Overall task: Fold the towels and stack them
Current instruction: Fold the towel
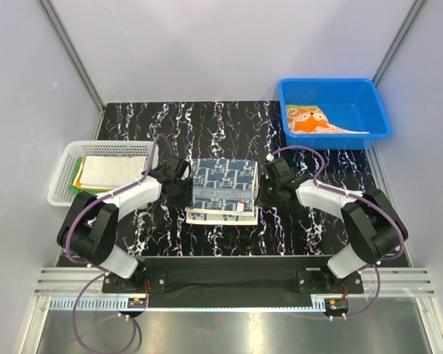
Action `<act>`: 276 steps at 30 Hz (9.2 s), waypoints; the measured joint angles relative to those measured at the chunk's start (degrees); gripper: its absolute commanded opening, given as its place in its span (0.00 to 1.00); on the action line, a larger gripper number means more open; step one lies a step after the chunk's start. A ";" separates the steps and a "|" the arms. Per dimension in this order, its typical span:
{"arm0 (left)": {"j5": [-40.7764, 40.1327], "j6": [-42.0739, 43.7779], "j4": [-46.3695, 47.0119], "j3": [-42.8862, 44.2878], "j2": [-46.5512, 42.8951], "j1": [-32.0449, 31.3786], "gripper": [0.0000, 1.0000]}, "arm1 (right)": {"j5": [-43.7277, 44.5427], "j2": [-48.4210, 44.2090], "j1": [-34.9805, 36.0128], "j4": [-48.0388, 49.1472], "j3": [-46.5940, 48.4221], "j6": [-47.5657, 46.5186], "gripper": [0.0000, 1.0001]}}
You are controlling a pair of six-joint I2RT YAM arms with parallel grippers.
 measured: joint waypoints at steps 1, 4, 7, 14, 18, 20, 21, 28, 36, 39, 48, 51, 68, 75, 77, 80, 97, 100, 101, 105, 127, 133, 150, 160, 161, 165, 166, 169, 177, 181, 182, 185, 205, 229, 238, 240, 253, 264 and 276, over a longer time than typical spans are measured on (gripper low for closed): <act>-0.04 -0.02 0.11 0.00 0.24 0.09 0.43 | -0.17 0.24 0.00 0.13 0.07 0.00 0.24; 0.07 -0.02 0.76 0.00 0.85 0.76 0.43 | -0.79 1.27 0.00 0.90 0.11 0.02 0.25; 0.26 -0.13 1.42 0.00 1.33 1.36 0.40 | -1.51 2.19 0.02 1.44 0.11 0.00 0.25; 1.22 -0.42 2.49 0.00 2.93 1.84 0.24 | -1.75 3.54 0.02 2.54 0.11 -0.13 0.25; 1.68 -0.44 2.62 0.00 3.06 1.86 0.13 | -2.12 3.80 0.02 2.99 0.13 -0.17 0.23; 1.95 -0.52 2.56 0.07 3.08 1.86 0.03 | -2.21 3.85 0.02 3.04 0.13 -0.17 0.21; 2.19 -0.48 2.58 0.15 3.15 1.86 0.00 | -2.25 3.85 0.02 3.04 0.13 -0.17 0.21; 3.15 -0.39 2.32 0.35 3.21 1.86 0.00 | -3.13 4.09 0.04 3.50 0.13 -0.07 0.29; 3.91 -0.39 2.19 0.35 3.21 1.84 0.00 | -3.10 4.44 0.07 4.24 0.13 0.15 0.12; 3.89 -0.39 1.92 0.46 3.21 1.84 0.00 | -2.95 4.59 0.07 3.98 0.22 0.24 0.06; 3.74 0.13 -2.12 5.16 2.99 1.49 0.00 | -0.42 3.06 0.11 -2.69 5.62 -1.20 0.13; 3.76 0.24 -2.58 5.46 2.45 1.09 0.00 | 0.20 1.84 0.11 -3.56 6.73 -1.68 0.16; 4.09 0.26 -3.61 5.57 2.40 0.59 0.00 | -0.20 3.61 0.13 -3.52 6.64 -1.77 0.23; 4.22 0.26 -3.58 5.57 2.40 0.59 0.00 | -1.07 5.20 0.15 -2.03 4.92 -1.60 0.23; 4.24 0.26 -3.58 5.57 2.40 0.59 0.00 | -1.07 5.64 0.15 -1.86 4.85 -1.62 0.23; 4.26 0.26 -3.58 5.57 2.43 0.61 0.00 | -1.03 6.01 0.15 -1.75 4.85 -1.62 0.24; 4.26 0.28 -3.58 5.57 2.43 0.50 0.00 | 3.08 6.62 1.75 -3.28 5.75 -3.08 0.25; 4.26 0.26 -3.56 5.57 2.43 0.46 0.00 | 4.26 7.15 2.95 -3.63 6.47 -3.39 0.19; 4.26 0.26 -3.56 5.57 2.43 0.39 0.00 | 4.66 7.54 3.45 -3.91 6.93 -3.48 0.13; 4.24 0.22 -3.54 5.57 2.43 0.09 0.00 | 6.01 8.63 4.39 -4.87 8.48 -3.56 0.00; 3.43 -1.99 -9.46 9.75 -2.36 -2.12 0.00 | 8.96 1.99 4.44 -17.16 15.69 -5.46 0.12; 3.91 -2.43 -9.33 9.73 -2.36 -2.19 0.00 | 8.74 2.97 4.44 -17.59 15.63 -5.81 0.00; 4.98 -3.28 -9.79 9.86 -1.07 -2.67 0.00 | 7.48 3.34 4.44 -18.16 14.14 -6.29 0.00; 6.93 -7.28 -4.46 0.87 -8.37 -5.79 0.00 | 7.58 -4.48 4.46 -20.33 11.78 -6.80 0.00; 7.15 -7.82 -4.13 -0.81 -8.00 -6.19 0.00 | 7.50 -4.59 4.46 -19.54 10.36 -6.67 0.00; 7.32 -9.29 -3.23 -4.55 -6.80 -7.39 0.00 | 7.34 -3.45 4.46 -18.47 5.68 -5.95 0.00; 7.30 -9.42 -2.99 -4.72 -6.43 -7.65 0.00 | 7.32 -3.02 4.46 -18.21 5.27 -5.90 0.00; 7.21 -9.44 -2.08 -4.72 -5.99 -7.89 0.00 | 7.21 -1.81 4.46 -17.29 4.61 -5.79 0.00; 6.99 -9.44 -2.64 -4.31 -6.03 -8.17 0.00 | 7.19 -1.68 4.46 -16.98 4.90 -5.73 0.00; 6.56 -9.68 -4.63 -2.62 -7.96 -9.03 0.00 | 7.58 -3.26 4.46 -18.45 5.86 -5.73 0.00; 6.38 -9.92 -4.59 -2.51 -8.83 -9.44 0.00 | 7.63 -4.15 4.46 -18.62 5.88 -5.73 0.00; 6.21 -10.97 -3.61 -3.61 -10.86 -10.64 0.00 | 7.65 -6.32 4.46 -18.45 5.33 -5.62 0.00; 5.42 -14.45 0.74 -11.58 -8.87 -14.71 0.00 | 6.97 -5.64 4.72 -13.84 -2.40 -3.48 0.00; 4.87 -18.49 -0.39 -12.79 -13.31 -18.91 0.00 | 7.58 -9.94 4.81 -20.28 -1.75 -4.17 0.00; 3.48 -17.90 -0.11 -12.70 -12.81 -19.17 0.21 | 8.11 -9.55 4.81 -18.60 -2.19 -2.67 0.06; 3.74 -17.94 -0.04 -12.70 -12.74 -19.54 0.24 | 8.87 -9.18 4.81 -18.73 -2.19 -2.27 0.19; -3.56 -11.32 -8.70 3.56 -7.15 -14.45 0.36 | 9.33 -13.77 4.81 -19.98 -1.97 0.35 0.27; -3.91 -0.44 -11.13 19.67 17.09 -0.98 0.34 | 3.50 -9.14 4.81 -11.28 -7.02 3.08 0.38; -2.05 17.09 -13.90 33.46 17.94 0.50 0.51 | -9.73 3.02 -4.02 -17.68 25.88 -22.05 0.47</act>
